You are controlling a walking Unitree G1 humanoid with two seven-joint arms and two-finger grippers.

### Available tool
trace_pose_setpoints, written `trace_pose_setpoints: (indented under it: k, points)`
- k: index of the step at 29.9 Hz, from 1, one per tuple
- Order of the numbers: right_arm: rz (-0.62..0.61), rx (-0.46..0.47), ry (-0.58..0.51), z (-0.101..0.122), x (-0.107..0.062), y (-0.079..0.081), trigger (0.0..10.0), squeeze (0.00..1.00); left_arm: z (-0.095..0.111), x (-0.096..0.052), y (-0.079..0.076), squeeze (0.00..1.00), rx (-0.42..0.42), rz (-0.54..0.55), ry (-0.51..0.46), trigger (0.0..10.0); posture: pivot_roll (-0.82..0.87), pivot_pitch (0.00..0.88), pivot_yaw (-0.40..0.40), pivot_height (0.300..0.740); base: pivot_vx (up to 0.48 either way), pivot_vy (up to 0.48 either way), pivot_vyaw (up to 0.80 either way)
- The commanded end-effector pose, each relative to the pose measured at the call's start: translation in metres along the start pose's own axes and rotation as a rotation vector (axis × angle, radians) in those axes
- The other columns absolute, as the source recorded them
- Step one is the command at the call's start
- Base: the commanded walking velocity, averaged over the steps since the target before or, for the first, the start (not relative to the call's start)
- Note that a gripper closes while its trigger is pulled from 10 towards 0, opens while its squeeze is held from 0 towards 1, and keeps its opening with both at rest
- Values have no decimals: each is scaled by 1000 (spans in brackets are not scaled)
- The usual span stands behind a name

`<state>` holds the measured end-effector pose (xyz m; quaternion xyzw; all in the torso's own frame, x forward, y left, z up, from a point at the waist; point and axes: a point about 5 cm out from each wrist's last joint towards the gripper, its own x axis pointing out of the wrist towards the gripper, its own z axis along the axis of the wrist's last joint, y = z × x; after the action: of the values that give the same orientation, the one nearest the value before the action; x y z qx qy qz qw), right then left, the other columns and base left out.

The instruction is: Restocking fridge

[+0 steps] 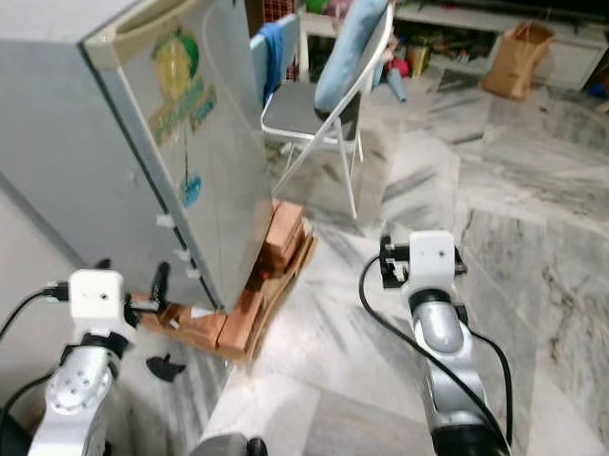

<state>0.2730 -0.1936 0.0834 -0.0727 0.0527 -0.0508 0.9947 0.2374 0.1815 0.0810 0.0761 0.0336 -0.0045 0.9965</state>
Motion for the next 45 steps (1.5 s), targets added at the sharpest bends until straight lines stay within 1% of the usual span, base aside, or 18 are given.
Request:
trace_pose_setpoints:
  k: [1,3,8,14,18,21,27,30,31,32,43,45]
  points:
    - [-16,13,1,3,1,-3,10000,0,5,1,-2,0,0,-20,-24,10000,95,55,-11,740,0,0,0]
    - [-23,14,12,1,1,-3,10000,0,6,2,-2,0,3,-30,-43,10000,96,54,-11,740,0,322,-800]
    - [-10,15,2,3,2,0,10000,0,8,3,-1,0,8,-30,-48,10000,96,52,-10,740,0,468,-800]
    - [-5,3,-8,5,3,-1,10000,0,8,4,-1,0,7,-29,-51,10000,96,49,-9,740,0,461,-67]
    - [-4,-2,-5,4,3,-3,10000,0,8,3,-4,0,4,-41,-50,10000,95,50,-11,740,0,419,0]
    - [2,-5,-5,4,3,-1,10000,0,7,2,-9,0,-10,-77,-41,10000,97,54,-13,740,0,0,0]
    - [8,-15,-6,4,3,0,10000,0,6,1,-8,0,-30,-65,-37,10000,95,57,-16,740,0,0,0]
    - [6,-15,-6,4,3,0,10000,0,8,2,-9,0,-17,-81,-48,10000,95,57,-16,740,0,0,0]
    - [7,-16,-7,5,3,0,10000,0,11,2,-12,0,-45,-115,-70,10000,95,57,-16,740,0,0,0]
    - [8,-17,-8,5,3,0,10000,0,12,2,-13,0,-48,-125,-76,10000,94,58,-16,740,0,0,0]
    - [12,-8,-6,5,3,1,10000,0,14,2,-16,0,-58,-149,-85,10000,92,61,-17,740,416,0,0]
    - [13,-8,-6,5,3,1,10000,0,14,2,-17,0,-66,-153,-85,10000,92,62,-18,740,444,0,-653]
